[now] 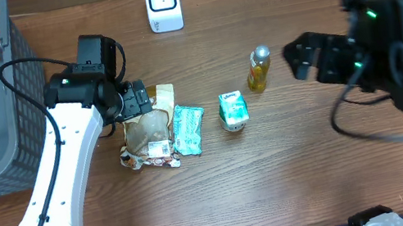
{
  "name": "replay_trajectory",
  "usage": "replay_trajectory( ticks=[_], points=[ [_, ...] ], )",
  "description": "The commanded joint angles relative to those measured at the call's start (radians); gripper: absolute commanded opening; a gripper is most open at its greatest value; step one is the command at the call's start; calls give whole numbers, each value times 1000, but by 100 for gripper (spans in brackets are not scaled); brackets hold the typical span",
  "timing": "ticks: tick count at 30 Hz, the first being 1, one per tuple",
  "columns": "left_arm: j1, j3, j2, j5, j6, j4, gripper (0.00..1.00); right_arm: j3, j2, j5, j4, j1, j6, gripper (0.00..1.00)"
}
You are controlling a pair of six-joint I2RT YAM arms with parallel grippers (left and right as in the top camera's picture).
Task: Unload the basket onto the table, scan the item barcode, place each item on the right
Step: 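Reach the right gripper toward the green Kleenex pack beside the jar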
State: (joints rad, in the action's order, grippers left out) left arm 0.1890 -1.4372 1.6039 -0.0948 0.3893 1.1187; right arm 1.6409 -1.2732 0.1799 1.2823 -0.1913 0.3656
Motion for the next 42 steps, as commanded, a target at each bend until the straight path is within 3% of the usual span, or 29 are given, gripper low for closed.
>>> replay_trajectory(
  ticks=[1, 3, 6, 11, 18, 25, 32, 42],
  points=[
    [1, -11, -5, -10, 0, -1, 100, 19, -69, 240, 9, -4, -31, 82],
    [1, -11, -5, -10, 0, -1, 100, 15, -113, 241, 14, -5, -29, 63],
    [1, -11, -5, -10, 0, -1, 100, -4, -169, 241, 15, -14, -12, 47],
    [1, -11, -5, -10, 0, -1, 100, -13, -267, 89, 26, -130, -5, 48],
    [1, -11, -5, -10, 0, -1, 100, -13, -389, -197, 24, -314, 156, 49],
    [1, -11, -5, -10, 0, -1, 100, -13, -561, -388, -33, -472, 163, 48],
    [1, -11, -5, -10, 0, -1, 100, -13, -618, -490, -75, -515, 163, 48],
    [1, -11, -5, -10, 0, -1, 99, -14, -681, -463, -81, -517, 163, 41]
  ],
)
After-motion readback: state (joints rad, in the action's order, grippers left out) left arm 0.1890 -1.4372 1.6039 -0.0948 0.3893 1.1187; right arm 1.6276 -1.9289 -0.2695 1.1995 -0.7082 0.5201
